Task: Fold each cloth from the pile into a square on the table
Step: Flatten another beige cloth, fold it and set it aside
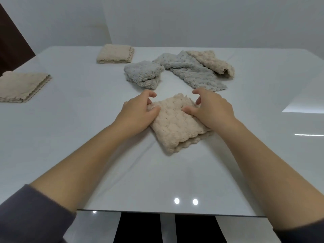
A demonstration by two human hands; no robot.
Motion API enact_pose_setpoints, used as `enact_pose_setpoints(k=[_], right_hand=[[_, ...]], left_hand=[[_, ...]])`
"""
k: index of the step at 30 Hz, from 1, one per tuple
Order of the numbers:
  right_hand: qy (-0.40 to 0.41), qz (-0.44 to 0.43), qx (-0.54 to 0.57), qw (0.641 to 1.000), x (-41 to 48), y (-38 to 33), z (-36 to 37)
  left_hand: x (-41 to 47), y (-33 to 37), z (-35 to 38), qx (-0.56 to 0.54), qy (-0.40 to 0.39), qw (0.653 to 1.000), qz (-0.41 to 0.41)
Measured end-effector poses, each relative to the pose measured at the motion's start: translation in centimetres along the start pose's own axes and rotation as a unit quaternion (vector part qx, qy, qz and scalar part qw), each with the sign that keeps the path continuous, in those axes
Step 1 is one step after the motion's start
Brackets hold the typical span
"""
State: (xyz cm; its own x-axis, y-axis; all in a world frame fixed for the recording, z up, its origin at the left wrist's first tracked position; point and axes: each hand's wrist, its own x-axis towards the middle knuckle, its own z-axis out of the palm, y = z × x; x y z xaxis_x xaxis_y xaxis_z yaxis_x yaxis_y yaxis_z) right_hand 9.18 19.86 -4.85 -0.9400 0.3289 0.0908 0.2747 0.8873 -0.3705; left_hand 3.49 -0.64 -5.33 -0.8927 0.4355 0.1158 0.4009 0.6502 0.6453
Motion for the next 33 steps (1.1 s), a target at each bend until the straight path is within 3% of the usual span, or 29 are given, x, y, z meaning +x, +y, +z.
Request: enact_pose_setpoints(k=[5, 9, 15, 17, 24, 28, 33], right_hand=[[0.033, -0.05, -0.063, 0.996, -1.4, -1.5, -0.8], [-0.047, -0.072, -0.047, 0.995, -3.1, -2.4, 1.5], [-0.039, -0.091, -0.022, 0.995, -3.0, -2.8, 2.5], [-0.035, -0.117, -0.001, 0.993, -2.4, -3.4, 2.9], [-0.042, -0.157, 0.04, 0.986, 0.7, -5.7, 4.9], [-0.053, -0.164, 0.022, 0.985, 1.2, -6.0, 5.1], [-0.051, -0.159, 0.021, 0.986, 1.2, -5.8, 5.0]], left_hand=[[-2.9, -0.2, -1.1, -0.096, -0.008, 0.994, -0.047], [-3.6, 0.3, -1.5, -0.235, -0.068, 0.956, -0.159], [-4.2, 0.1, -2.8, -0.208, -0.241, 0.929, -0.186], [-4.6, 0.1, -3.6, -0.193, -0.26, 0.929, -0.177], [-5.7, -1.1, -4.3, -0.211, -0.131, 0.962, -0.116], [-5.6, -2.0, -3.7, -0.223, -0.079, 0.956, -0.173], [-5.6, -3.0, -2.9, -0.131, 0.003, 0.968, -0.215]])
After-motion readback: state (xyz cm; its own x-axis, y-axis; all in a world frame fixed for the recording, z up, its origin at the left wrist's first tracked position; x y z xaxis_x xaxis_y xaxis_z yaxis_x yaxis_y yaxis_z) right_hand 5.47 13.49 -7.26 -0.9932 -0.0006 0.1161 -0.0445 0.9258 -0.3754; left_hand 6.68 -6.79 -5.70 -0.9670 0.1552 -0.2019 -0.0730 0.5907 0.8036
